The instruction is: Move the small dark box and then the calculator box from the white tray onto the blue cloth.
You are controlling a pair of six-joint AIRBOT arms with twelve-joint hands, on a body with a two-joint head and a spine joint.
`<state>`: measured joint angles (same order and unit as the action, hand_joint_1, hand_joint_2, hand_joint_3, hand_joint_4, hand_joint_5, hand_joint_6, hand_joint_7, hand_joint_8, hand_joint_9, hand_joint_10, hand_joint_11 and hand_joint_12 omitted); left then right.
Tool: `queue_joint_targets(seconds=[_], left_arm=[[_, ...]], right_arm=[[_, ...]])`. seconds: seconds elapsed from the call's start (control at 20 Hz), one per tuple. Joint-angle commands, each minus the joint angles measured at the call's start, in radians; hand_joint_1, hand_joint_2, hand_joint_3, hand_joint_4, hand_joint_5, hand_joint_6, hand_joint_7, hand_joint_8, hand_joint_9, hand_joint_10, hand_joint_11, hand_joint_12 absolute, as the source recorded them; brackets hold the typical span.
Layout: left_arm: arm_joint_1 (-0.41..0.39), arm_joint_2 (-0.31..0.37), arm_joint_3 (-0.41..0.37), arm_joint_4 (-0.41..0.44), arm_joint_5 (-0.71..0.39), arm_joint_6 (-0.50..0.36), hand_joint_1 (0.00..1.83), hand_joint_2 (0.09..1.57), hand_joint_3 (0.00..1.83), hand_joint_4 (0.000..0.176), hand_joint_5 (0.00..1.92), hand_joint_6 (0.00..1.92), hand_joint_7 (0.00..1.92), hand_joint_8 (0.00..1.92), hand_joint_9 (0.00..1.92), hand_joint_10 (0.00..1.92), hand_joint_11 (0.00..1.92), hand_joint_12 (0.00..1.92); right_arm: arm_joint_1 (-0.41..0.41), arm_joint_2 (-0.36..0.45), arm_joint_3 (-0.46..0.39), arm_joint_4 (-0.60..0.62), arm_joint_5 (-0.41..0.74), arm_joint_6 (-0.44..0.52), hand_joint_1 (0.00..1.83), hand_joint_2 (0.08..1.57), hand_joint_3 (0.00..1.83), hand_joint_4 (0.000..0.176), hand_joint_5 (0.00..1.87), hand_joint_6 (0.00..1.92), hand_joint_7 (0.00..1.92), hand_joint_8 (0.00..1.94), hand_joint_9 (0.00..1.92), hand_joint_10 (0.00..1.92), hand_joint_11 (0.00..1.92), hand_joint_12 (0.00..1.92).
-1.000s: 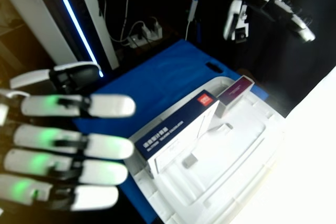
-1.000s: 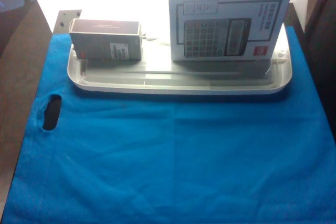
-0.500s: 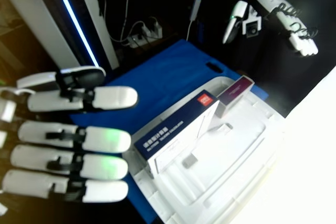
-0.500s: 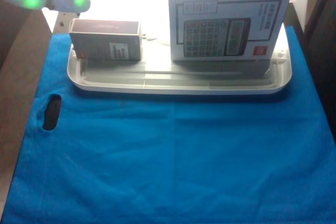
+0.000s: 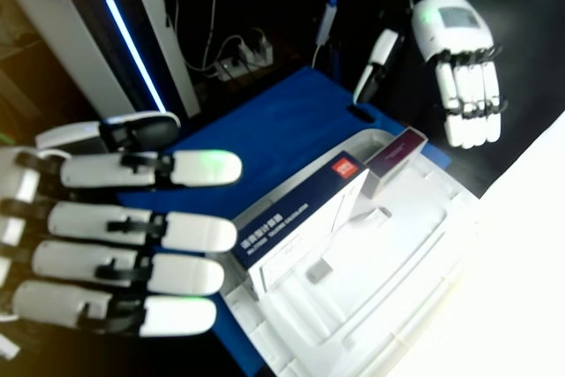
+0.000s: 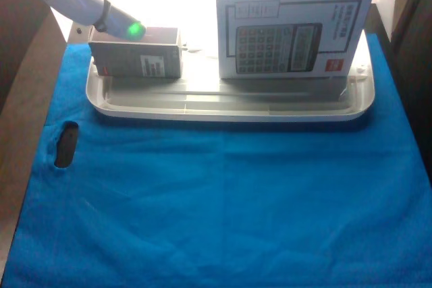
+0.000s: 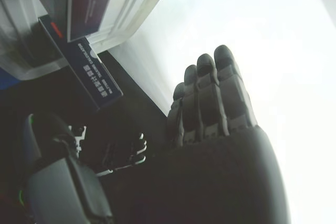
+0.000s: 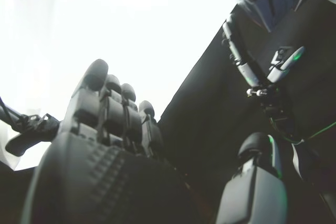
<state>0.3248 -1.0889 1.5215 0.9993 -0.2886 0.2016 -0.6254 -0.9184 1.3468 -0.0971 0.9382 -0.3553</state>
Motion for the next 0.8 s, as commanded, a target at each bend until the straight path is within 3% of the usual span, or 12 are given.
queue_joint_targets(seconds=[0.0, 0.1, 0.15, 0.2, 0.25, 0.3, 0.4, 0.65, 0.75], left_arm=[[0.01, -0.008, 0.011, -0.033, -0.033, -0.014, 0.47, 0.8, 0.0, 0.0, 0.05, 0.0, 0.28, 0.02, 0.31, 0.02, 0.24, 0.1], [0.034, -0.024, 0.032, -0.051, -0.026, -0.014, 0.53, 0.79, 0.0, 0.0, 0.07, 0.0, 0.27, 0.01, 0.32, 0.02, 0.22, 0.1], [0.046, -0.032, 0.041, -0.054, -0.018, -0.014, 0.55, 0.76, 0.0, 0.0, 0.09, 0.0, 0.29, 0.0, 0.34, 0.01, 0.23, 0.13], [0.06, -0.041, 0.05, -0.057, -0.011, -0.014, 0.58, 0.74, 0.0, 0.01, 0.11, 0.01, 0.31, 0.01, 0.35, 0.01, 0.24, 0.14], [0.073, -0.051, 0.059, -0.059, -0.005, -0.014, 0.59, 0.74, 0.0, 0.022, 0.12, 0.01, 0.31, 0.01, 0.34, 0.0, 0.24, 0.14], [0.083, -0.06, 0.067, -0.06, 0.002, -0.014, 0.59, 0.75, 0.0, 0.02, 0.13, 0.01, 0.32, 0.01, 0.35, 0.0, 0.25, 0.15], [0.095, -0.077, 0.084, -0.062, 0.013, -0.014, 0.65, 0.75, 0.0, 0.0, 0.13, 0.01, 0.33, 0.01, 0.35, 0.0, 0.25, 0.15], [0.128, -0.102, 0.111, -0.084, 0.023, -0.014, 0.7, 0.76, 0.0, 0.0, 0.22, 0.01, 0.4, 0.01, 0.38, 0.01, 0.25, 0.17], [0.131, -0.111, 0.122, -0.092, 0.032, -0.014, 0.89, 0.89, 0.0, 0.0, 0.43, 0.02, 0.59, 0.01, 0.56, 0.0, 0.2, 0.61]], right_arm=[[0.015, 0.0, 0.003, 0.038, 0.115, 0.007, 0.59, 0.84, 0.0, 0.12, 0.13, 0.0, 0.19, 0.0, 0.16, 0.0, 0.0, 0.65], [0.015, -0.001, 0.003, 0.038, 0.115, 0.008, 0.57, 0.84, 0.0, 0.117, 0.13, 0.0, 0.18, 0.0, 0.18, 0.0, 0.0, 0.75], [0.015, -0.001, 0.002, 0.037, 0.116, 0.008, 0.58, 0.84, 0.0, 0.124, 0.14, 0.0, 0.18, 0.0, 0.18, 0.0, 0.0, 0.76], [0.015, -0.001, 0.002, 0.037, 0.117, 0.009, 0.57, 0.84, 0.0, 0.119, 0.11, 0.0, 0.16, 0.0, 0.18, 0.0, 0.0, 0.8], [0.015, -0.001, 0.002, 0.037, 0.119, 0.009, 0.57, 0.84, 0.0, 0.129, 0.08, 0.0, 0.15, 0.0, 0.19, 0.0, 0.0, 0.83], [0.015, -0.001, 0.002, 0.037, 0.121, 0.009, 0.57, 0.83, 0.0, 0.142, 0.06, 0.0, 0.14, 0.0, 0.19, 0.0, 0.01, 0.85], [0.015, -0.001, 0.0, 0.036, 0.124, 0.011, 0.6, 0.85, 0.01, 0.156, 0.05, 0.0, 0.13, 0.0, 0.19, 0.0, 0.0, 0.89], [0.015, -0.003, -0.001, 0.035, 0.128, 0.012, 0.61, 0.86, 0.0, 0.171, 0.07, 0.0, 0.15, 0.01, 0.18, 0.0, 0.0, 0.81], [0.015, -0.003, -0.001, 0.035, 0.13, 0.012, 0.61, 0.86, 0.0, 0.173, 0.07, 0.0, 0.17, 0.01, 0.19, 0.0, 0.01, 0.78]])
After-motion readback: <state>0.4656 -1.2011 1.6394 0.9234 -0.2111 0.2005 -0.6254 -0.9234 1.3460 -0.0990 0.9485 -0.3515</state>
